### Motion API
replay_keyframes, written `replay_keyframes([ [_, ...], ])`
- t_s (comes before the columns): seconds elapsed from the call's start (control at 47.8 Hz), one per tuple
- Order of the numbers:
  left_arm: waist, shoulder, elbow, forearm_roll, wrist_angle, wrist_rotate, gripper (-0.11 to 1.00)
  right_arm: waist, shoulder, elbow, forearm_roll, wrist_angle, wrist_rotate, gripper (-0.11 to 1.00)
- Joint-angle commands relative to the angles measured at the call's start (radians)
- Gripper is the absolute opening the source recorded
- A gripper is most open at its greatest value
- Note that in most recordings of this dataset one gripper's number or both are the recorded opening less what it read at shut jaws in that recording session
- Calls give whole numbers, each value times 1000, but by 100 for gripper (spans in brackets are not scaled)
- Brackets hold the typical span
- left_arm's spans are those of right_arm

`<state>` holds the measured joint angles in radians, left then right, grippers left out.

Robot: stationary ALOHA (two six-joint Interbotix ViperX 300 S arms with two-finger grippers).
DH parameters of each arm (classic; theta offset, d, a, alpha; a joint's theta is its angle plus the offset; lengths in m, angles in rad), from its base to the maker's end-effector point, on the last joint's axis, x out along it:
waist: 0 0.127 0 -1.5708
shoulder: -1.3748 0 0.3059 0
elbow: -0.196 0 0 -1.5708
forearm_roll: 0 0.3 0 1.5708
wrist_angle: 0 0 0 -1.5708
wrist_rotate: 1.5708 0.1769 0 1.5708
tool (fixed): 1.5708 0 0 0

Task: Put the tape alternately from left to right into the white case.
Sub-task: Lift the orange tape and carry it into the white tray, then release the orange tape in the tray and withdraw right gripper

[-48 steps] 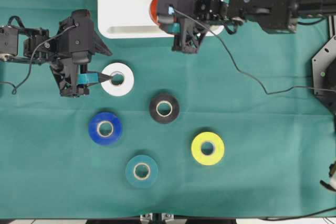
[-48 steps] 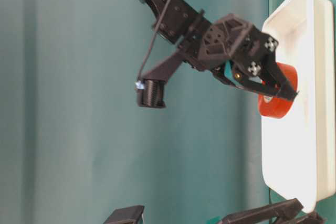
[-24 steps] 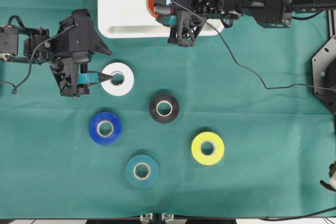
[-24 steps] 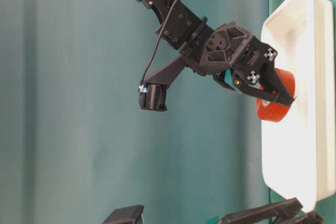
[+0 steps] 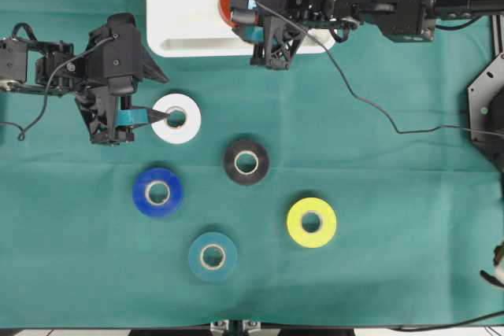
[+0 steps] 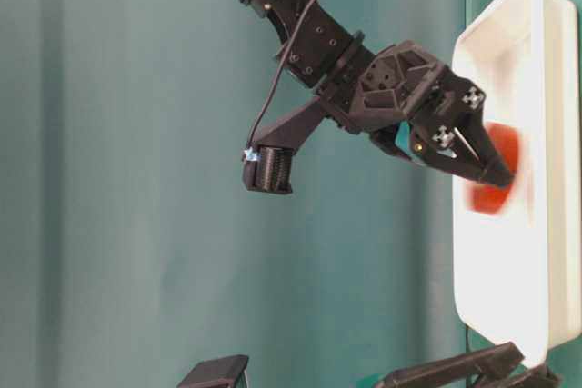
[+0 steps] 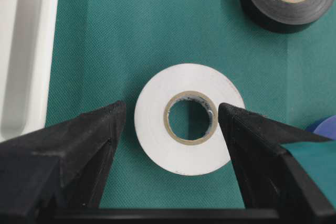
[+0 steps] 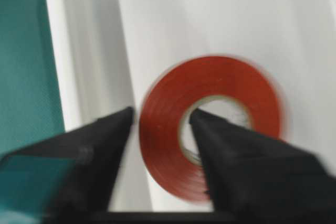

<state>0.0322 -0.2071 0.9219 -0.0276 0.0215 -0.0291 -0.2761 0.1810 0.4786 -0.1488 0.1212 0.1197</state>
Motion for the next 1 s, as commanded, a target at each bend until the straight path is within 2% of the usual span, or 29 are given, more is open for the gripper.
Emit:
replay_keyframes([
  [0.0,2,-9,-25,-3,-3,2,92,0,-18,-21,-2,-11,2,73],
  [0.146,0,-9,-25,-3,-3,2,92,0,-18,-21,-2,-8,2,67],
  [0.711,0,-9,-28,-3,0,2,92,2,-23,-18,-2,-3,3,67],
  [0.983,2,-9,-28,-3,14,2,92,43,-69,-2,-2,2,3,67],
])
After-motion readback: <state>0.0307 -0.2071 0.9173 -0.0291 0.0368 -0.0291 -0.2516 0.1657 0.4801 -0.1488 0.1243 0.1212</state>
